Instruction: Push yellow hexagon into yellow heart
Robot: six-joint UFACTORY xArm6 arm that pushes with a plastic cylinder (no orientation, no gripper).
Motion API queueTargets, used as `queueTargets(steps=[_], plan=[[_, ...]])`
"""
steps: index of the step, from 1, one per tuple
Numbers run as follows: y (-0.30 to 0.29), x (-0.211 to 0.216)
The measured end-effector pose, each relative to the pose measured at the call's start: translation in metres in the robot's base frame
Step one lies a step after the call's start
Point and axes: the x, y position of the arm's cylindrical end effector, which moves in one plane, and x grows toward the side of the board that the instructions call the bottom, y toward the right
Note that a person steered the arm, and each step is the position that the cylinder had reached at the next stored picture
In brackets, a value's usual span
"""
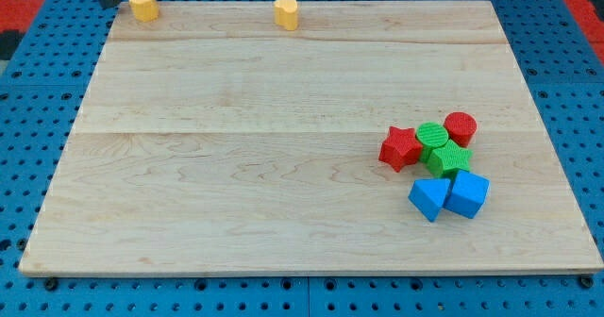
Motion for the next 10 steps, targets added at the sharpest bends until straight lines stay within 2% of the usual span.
queueTargets(steps=[2,3,4,5,6,8,9,10], plan=[[0.15,0.0],[0.188,0.0],[0.137,0.002],[0.114,0.012],[0.13,0.048],[0.164,0.032],[0.213,0.038],[0.206,0.04]])
